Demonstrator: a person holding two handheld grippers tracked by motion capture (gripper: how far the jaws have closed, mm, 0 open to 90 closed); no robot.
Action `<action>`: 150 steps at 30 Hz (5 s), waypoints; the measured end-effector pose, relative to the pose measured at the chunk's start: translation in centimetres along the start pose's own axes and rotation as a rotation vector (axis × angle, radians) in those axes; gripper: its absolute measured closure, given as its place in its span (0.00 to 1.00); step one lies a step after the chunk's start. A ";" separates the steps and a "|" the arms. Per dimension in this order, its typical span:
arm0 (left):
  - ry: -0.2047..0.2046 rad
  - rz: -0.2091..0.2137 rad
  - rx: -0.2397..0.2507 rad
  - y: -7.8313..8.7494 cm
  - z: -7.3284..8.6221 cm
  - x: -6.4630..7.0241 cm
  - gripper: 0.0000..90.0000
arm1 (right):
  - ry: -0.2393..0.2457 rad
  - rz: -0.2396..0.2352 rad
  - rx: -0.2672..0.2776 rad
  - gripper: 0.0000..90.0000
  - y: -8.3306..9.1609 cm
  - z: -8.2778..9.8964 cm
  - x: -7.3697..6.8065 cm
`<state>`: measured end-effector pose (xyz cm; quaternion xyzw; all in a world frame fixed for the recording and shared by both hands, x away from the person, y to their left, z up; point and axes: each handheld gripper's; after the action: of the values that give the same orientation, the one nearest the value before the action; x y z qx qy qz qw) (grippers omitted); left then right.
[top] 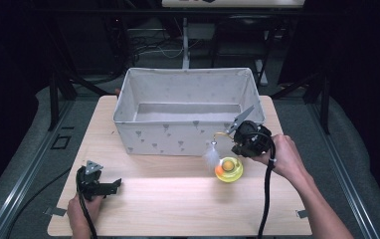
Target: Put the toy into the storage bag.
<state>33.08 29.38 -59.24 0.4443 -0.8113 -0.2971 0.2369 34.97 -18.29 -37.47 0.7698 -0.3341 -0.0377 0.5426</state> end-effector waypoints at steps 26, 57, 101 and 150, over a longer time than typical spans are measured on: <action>0.001 -0.001 0.001 0.0 0.0 0.0 0.00 | 0.012 -0.010 0.019 0.98 1.4 -1.0 0.8; 0.001 -0.001 0.001 0.0 0.0 0.0 0.00 | 0.008 -0.030 0.060 0.98 4.5 -2.6 2.0; 0.000 0.000 -0.001 0.0 0.0 0.0 0.00 | 0.009 0.001 0.139 0.98 8.8 -5.7 3.8; 0.002 0.003 -0.005 0.0 0.0 0.0 0.00 | -0.131 0.137 0.131 0.98 10.2 -10.0 9.7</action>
<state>33.08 29.39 -59.20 0.4428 -0.8111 -0.2981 0.2391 41.87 -17.44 -21.68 0.7749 -0.4223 -0.0288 0.4695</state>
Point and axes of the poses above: each handheld gripper's, and its own axes: y roughly backward along the jaws, z roughly out of its underside, x roughly to its right, and after that the axes turned 10 degrees about z, right-handed
